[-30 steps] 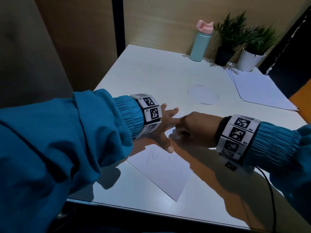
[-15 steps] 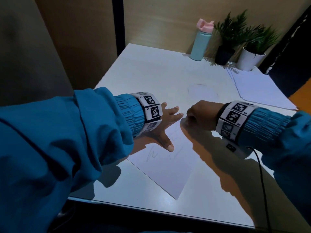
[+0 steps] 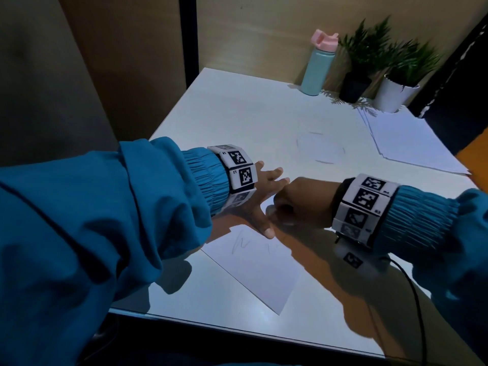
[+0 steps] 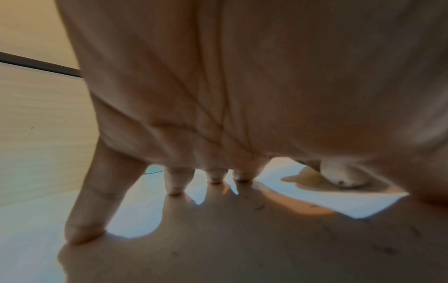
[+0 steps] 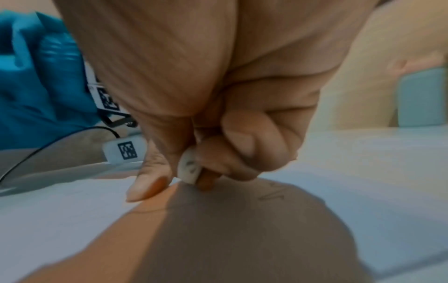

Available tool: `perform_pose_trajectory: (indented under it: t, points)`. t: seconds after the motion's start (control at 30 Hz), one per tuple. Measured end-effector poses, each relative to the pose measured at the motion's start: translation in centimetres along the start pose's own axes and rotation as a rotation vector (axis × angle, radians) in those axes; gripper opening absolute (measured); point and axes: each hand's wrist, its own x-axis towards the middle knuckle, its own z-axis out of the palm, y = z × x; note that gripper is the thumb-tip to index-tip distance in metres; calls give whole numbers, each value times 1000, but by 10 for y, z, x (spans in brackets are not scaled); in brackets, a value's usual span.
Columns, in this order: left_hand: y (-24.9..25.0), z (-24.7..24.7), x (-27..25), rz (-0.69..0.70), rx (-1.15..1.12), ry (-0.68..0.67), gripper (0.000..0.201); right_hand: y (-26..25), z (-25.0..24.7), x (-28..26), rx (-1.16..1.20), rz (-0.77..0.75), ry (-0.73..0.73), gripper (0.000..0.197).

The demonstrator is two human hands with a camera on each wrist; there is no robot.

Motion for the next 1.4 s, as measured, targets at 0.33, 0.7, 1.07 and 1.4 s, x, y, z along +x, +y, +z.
perform_pose_trajectory:
  t: [0.33, 0.7, 1.07, 1.4]
  points:
    - [1, 0, -3, 2, -4, 15, 130, -6, -3, -4, 4, -9, -15, 25]
    - [-2, 2, -5, 0, 39, 44, 133, 1, -6, 6, -23, 12, -17, 30]
    - [-4, 5, -2, -8, 32, 41, 136, 2, -3, 7, 36, -15, 39, 29]
    - [-10, 6, -11, -3, 30, -22, 138, 48, -11, 25, -84, 126, 83, 34]
